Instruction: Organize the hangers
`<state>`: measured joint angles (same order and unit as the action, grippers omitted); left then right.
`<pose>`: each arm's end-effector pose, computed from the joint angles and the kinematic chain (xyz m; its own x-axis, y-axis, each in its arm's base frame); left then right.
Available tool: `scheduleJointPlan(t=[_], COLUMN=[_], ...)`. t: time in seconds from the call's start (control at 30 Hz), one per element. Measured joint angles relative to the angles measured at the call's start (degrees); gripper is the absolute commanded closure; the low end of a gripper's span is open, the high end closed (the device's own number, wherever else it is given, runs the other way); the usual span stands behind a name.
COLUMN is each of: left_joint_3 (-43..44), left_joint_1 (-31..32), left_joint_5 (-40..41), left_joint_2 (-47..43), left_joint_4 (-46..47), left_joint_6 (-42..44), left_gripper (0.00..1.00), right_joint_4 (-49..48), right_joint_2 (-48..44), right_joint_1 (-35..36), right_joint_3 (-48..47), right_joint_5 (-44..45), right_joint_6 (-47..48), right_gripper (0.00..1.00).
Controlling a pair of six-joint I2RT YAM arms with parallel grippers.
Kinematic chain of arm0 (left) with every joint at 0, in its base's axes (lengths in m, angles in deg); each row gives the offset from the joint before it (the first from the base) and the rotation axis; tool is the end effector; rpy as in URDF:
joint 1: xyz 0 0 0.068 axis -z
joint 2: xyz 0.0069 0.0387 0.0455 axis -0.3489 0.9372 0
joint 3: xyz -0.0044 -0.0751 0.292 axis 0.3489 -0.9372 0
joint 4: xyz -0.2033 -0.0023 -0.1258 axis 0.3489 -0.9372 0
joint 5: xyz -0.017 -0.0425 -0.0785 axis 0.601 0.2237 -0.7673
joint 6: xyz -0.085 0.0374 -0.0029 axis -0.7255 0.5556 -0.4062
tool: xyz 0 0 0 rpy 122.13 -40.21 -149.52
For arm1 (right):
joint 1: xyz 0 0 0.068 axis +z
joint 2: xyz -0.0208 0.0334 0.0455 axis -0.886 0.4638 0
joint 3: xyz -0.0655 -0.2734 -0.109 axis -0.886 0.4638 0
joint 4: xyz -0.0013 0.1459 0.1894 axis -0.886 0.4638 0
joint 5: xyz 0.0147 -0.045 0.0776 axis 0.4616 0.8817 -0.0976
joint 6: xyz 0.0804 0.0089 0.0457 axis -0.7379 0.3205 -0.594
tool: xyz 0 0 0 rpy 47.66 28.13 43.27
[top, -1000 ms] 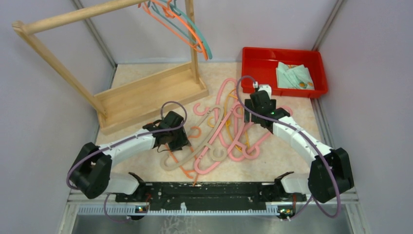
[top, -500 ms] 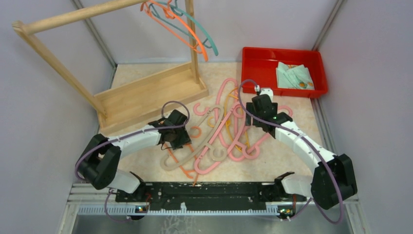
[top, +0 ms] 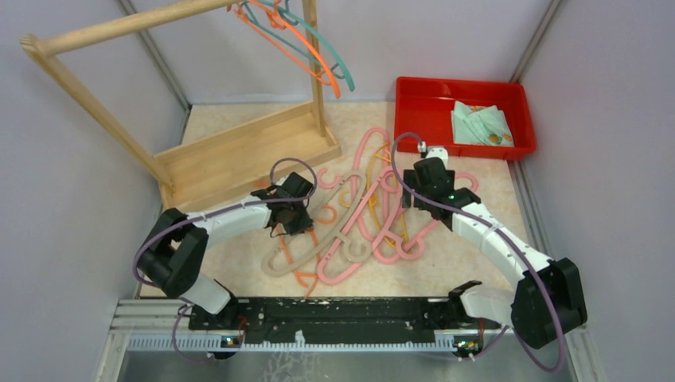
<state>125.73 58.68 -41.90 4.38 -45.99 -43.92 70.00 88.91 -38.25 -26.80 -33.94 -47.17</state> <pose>0.2323 -0.1670 0.1674 -0.8616 -0.3648 -0.3528 -0.2764 0.9204 -0.2766 0.2269 0.0712 0.2458 -0.6980 0.0113 -0.7160 0.0395 0.9990 -0.0228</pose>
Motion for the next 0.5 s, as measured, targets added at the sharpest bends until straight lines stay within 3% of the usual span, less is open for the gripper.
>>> scheduleJointPlan(t=[0.17,0.5], left_joint_3=[1.5,7.3], left_joint_1=[0.0,3.3], left_joint_5=[0.8,6.0], left_joint_2=[-0.1,-8.4], left_joint_4=[-2.3,-7.1], left_joint_6=[1.0,4.7], left_gripper=[0.81,0.77], right_joint_4=[-0.3,-1.0], right_joint_2=[-0.4,-0.4], right_joint_1=[0.0,0.0], right_joint_3=[0.6,1.0], right_joint_5=[0.0,-0.1], right_joint_6=[0.0,0.0], right_gripper=[0.2,0.2])
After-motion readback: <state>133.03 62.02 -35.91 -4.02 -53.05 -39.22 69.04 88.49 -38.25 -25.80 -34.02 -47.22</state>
